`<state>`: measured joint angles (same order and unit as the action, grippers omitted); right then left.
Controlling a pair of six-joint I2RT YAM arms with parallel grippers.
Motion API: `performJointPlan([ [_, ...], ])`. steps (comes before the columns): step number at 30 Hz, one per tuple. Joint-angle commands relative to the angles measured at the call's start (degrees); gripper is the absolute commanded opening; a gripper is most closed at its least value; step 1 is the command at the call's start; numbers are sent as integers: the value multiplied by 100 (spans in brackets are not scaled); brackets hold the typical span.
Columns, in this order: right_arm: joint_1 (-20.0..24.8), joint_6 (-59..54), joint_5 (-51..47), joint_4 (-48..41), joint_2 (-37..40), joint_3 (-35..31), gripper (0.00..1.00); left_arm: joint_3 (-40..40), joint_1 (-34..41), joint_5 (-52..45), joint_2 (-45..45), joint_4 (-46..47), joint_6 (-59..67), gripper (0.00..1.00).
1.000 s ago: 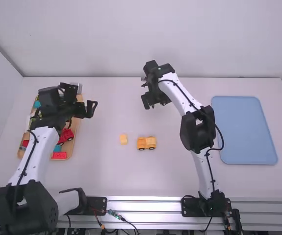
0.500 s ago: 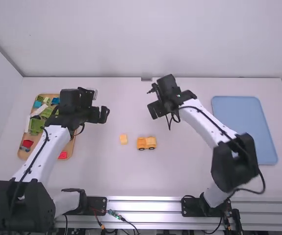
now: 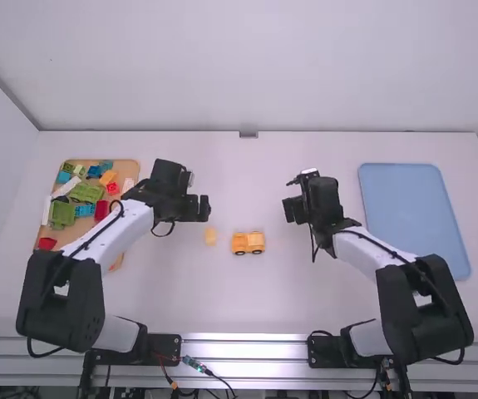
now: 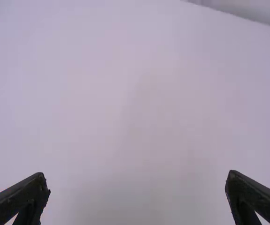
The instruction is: Assemble lego blocks to make yellow taxi
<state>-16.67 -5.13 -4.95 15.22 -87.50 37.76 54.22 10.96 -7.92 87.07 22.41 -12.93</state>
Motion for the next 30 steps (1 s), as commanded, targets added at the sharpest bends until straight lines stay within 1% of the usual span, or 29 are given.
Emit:
performJointPlan([
  [1,103,135,-48,146,190,-184,99,-122,227,472,7,-39,-822,99],
  [3,173,-48,142,-42,190,-116,99,-251,444,664,7,-140,-1132,99],
  [6,214,61,407,-610,190,227,99,-446,706,914,7,-232,-1628,99],
  [8,216,151,400,-954,190,442,99,-549,807,951,7,-282,-1825,99],
  [11,214,138,365,-1343,190,750,99,-789,946,885,7,-623,-1897,99],
  [13,173,122,361,-1437,190,846,99,-946,1010,909,9,-852,-1961,99],
  [17,50,79,361,-1375,190,892,99,-1268,1091,1252,182,-1268,-2280,99],
  [20,-7,-83,361,-1362,190,887,99,-1226,1091,1355,374,-1130,-2291,99],
  [25,-74,-136,361,-1358,190,890,99,-835,1134,1436,698,-713,-2382,99],
  [27,-59,-136,358,-1362,190,887,99,-627,1268,1700,923,-498,-2564,99],
  [30,-55,-136,363,-1369,190,881,99,-522,1438,1851,1082,-483,-2669,99],
])
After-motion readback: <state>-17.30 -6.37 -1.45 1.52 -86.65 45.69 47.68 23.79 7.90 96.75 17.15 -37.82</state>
